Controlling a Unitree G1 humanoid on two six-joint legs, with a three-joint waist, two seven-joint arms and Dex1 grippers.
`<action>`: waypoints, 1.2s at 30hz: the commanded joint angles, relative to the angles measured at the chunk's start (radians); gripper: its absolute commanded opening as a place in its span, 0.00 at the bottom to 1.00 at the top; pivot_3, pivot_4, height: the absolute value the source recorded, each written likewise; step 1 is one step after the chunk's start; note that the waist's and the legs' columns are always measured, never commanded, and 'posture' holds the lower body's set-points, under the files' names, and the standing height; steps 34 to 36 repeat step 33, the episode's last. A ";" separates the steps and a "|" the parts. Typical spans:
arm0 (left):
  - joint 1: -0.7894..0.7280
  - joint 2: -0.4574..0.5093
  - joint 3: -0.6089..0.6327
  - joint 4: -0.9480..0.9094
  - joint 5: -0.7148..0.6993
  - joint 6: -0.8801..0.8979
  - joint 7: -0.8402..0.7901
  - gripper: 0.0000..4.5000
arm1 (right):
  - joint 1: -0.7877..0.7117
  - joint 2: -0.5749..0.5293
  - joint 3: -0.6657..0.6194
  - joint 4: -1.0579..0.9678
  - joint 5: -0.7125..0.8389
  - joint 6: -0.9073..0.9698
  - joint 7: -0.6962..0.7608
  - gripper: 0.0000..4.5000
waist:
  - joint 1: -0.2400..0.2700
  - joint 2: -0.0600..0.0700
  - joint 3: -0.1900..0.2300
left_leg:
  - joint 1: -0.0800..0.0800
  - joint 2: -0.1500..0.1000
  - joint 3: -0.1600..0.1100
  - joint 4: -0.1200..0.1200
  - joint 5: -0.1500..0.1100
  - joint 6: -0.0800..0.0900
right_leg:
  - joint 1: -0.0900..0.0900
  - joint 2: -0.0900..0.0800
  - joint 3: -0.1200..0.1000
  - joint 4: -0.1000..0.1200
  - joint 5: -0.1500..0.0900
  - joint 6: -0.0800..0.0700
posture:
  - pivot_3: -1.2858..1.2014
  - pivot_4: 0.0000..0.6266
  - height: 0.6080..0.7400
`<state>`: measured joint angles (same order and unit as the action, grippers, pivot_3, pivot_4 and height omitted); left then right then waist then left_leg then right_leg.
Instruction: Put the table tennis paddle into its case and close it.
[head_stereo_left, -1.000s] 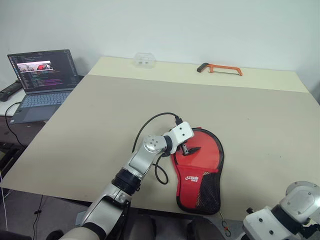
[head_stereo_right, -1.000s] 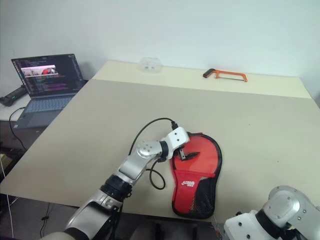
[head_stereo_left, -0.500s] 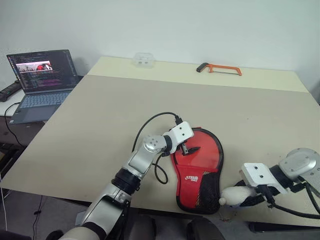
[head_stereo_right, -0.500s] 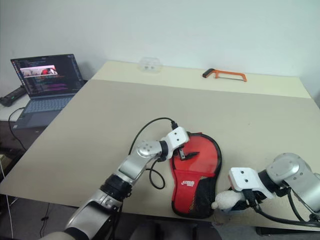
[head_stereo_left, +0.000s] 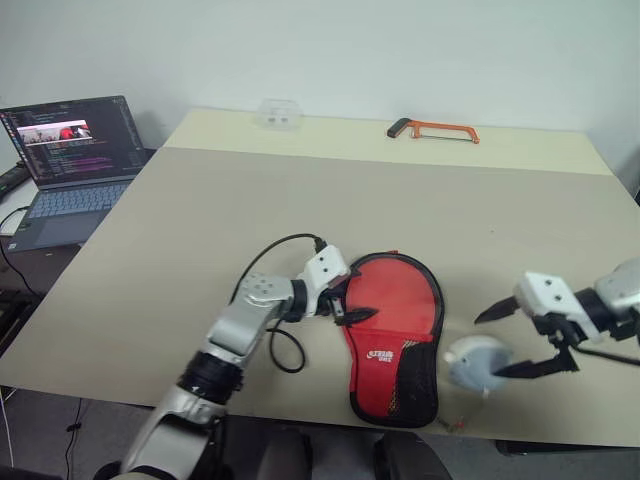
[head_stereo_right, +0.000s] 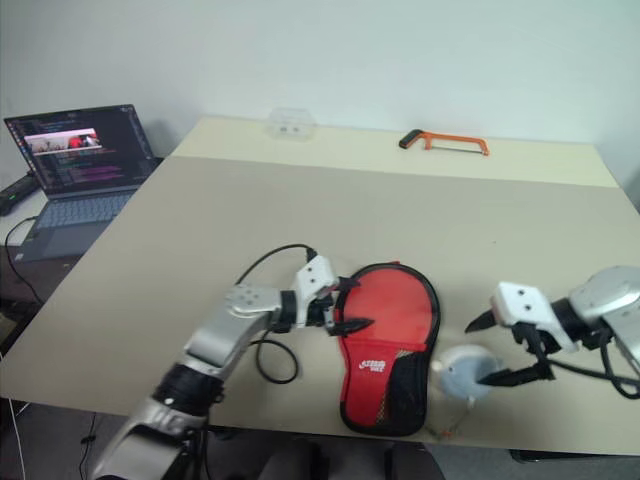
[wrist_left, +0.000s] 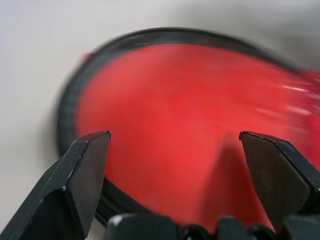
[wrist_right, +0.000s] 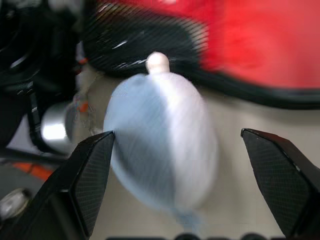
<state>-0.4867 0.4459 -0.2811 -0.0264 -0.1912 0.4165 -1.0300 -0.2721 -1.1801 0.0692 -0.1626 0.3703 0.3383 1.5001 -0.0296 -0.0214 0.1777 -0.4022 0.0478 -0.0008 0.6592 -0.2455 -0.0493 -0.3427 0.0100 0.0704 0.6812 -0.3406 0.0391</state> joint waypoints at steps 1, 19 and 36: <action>-0.050 0.089 0.144 -0.194 -0.181 0.080 -0.103 1.00 | -0.052 0.007 -0.065 0.046 0.023 -0.013 0.001 0.99 | 0.000 0.000 0.004 | -0.001 0.001 0.000 0.000 0.000 0.000 | 0.000 0.000 0.000 0.000 0.000 0.000 | 0.52 0.24 1.00; 0.148 0.653 0.781 -0.214 -0.560 0.336 -0.308 1.00 | 0.082 -0.061 -0.487 0.053 0.280 0.274 -0.019 0.99 | -0.002 0.003 0.011 | -0.013 0.001 0.000 0.000 0.000 0.001 | -0.013 -0.007 -0.004 0.001 -0.001 0.001 | 0.52 0.24 1.00; 0.338 0.696 0.924 -0.208 -0.524 0.308 -0.259 1.00 | 0.123 -0.030 -0.509 -0.093 0.334 0.367 -0.086 0.99 | -0.002 0.004 0.012 | -0.014 0.001 0.000 0.000 -0.001 0.002 | -0.015 -0.010 -0.004 0.001 -0.001 0.001 | 0.52 0.24 1.00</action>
